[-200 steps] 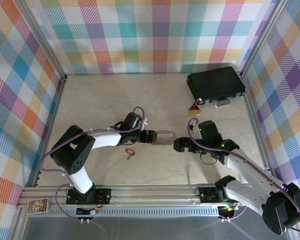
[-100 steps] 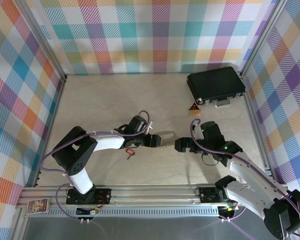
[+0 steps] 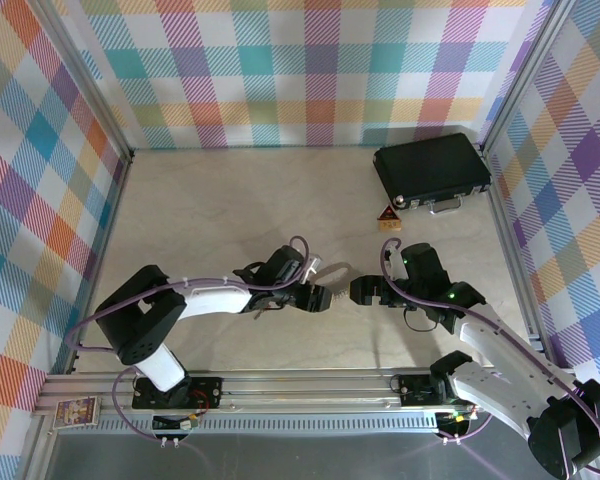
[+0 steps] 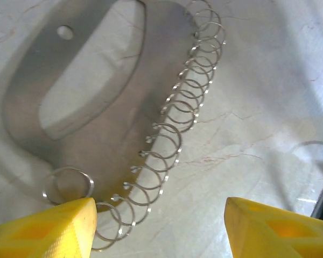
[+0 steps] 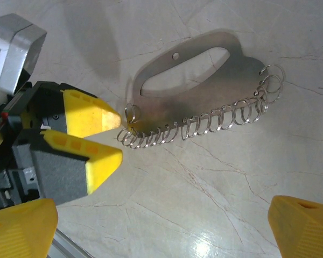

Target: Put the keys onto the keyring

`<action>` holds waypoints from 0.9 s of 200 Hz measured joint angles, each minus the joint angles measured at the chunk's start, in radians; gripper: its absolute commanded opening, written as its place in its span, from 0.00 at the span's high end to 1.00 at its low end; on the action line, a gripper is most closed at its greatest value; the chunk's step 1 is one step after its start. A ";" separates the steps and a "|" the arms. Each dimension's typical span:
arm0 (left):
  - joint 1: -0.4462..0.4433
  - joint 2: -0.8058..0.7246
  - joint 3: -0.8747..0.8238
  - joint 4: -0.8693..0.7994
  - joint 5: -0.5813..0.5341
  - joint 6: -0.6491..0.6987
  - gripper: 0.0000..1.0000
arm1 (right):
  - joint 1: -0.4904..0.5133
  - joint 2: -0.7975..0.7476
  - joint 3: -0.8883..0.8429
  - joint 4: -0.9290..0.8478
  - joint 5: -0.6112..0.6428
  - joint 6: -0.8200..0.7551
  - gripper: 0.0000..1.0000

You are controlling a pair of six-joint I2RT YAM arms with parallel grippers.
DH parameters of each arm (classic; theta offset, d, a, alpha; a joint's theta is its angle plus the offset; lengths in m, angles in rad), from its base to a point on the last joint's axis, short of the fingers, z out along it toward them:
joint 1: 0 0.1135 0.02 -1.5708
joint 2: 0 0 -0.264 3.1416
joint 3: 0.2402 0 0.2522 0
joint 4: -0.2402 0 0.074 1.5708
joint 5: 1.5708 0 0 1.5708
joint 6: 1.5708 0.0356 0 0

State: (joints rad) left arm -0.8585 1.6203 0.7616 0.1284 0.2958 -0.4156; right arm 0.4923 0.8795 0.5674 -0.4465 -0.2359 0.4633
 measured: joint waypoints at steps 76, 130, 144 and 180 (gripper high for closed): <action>-0.063 -0.072 0.003 -0.142 -0.079 0.021 0.38 | 0.000 -0.026 0.000 -0.022 0.018 -0.007 0.01; 0.019 -0.142 0.073 -0.259 -0.122 0.148 0.41 | 0.000 -0.016 0.001 -0.026 0.014 -0.008 0.01; 0.065 -0.129 0.073 -0.257 -0.104 0.160 0.42 | 0.000 -0.007 0.001 -0.026 0.013 -0.008 0.01; 0.108 -0.068 0.073 -0.229 -0.042 0.182 0.44 | 0.000 0.009 0.010 -0.027 0.001 -0.026 0.02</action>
State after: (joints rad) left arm -0.7502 1.5520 0.8345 -0.1009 0.2543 -0.2340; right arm 0.4923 0.8886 0.5774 -0.4732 -0.2348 0.4370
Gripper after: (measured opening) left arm 0.571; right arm 0.990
